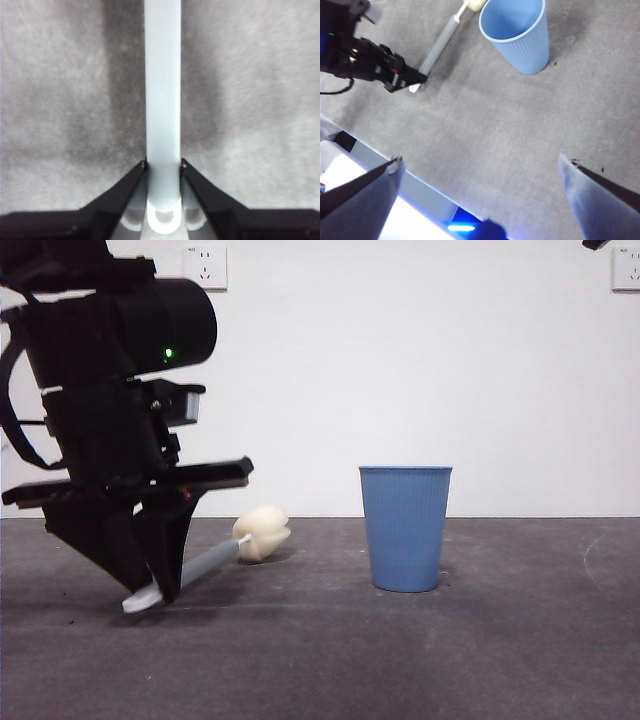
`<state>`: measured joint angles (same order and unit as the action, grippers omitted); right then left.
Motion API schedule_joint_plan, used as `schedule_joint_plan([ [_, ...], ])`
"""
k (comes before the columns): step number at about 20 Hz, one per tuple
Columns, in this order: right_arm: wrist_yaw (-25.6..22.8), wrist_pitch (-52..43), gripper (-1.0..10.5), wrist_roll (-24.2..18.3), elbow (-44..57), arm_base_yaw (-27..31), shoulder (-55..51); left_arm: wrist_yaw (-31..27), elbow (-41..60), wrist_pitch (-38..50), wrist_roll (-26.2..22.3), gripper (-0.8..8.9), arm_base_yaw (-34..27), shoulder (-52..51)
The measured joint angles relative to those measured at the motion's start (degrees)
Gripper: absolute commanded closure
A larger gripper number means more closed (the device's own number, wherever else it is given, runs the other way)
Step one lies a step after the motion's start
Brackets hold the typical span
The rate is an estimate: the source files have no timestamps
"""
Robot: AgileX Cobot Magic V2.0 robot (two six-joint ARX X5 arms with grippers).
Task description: Pick up the cup brush,pick up the cup,insert the brush into the cup,clean the cup,put the cup brush back,put the cup back to the fixed position on the table
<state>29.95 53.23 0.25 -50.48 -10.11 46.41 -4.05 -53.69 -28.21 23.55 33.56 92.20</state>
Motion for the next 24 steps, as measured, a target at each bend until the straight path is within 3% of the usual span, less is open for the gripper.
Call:
schedule_joint_plan([
  [4,0.3,-0.2,3.8,0.0,0.0,0.0,2.6,0.0,-1.6,-1.9,-1.6,8.22,0.0,-3.6],
  [7,6.3,-1.6,3.8,0.0,0.0,0.0,5.9,0.0,-2.1,-3.2,-3.8,8.22,0.0,-6.5],
  [9,9.8,-4.9,3.8,0.0,0.0,-0.6,8.5,0.0,-2.1,-5.2,-5.6,8.22,0.0,-8.9],
  [12,9.8,-13.7,3.8,0.0,0.7,-2.2,11.5,0.0,-2.1,-8.4,-8.2,8.22,0.0,-14.4],
  [18,4.1,-35.7,3.8,2.5,15.0,-5.6,13.1,-0.1,-2.1,-16.2,-11.0,8.22,0.0,-28.9],
  [24,-7.3,-58.9,3.8,6.8,27.0,-9.4,13.6,0.0,-2.1,-25.4,-12.3,8.22,0.0,-37.0],
])
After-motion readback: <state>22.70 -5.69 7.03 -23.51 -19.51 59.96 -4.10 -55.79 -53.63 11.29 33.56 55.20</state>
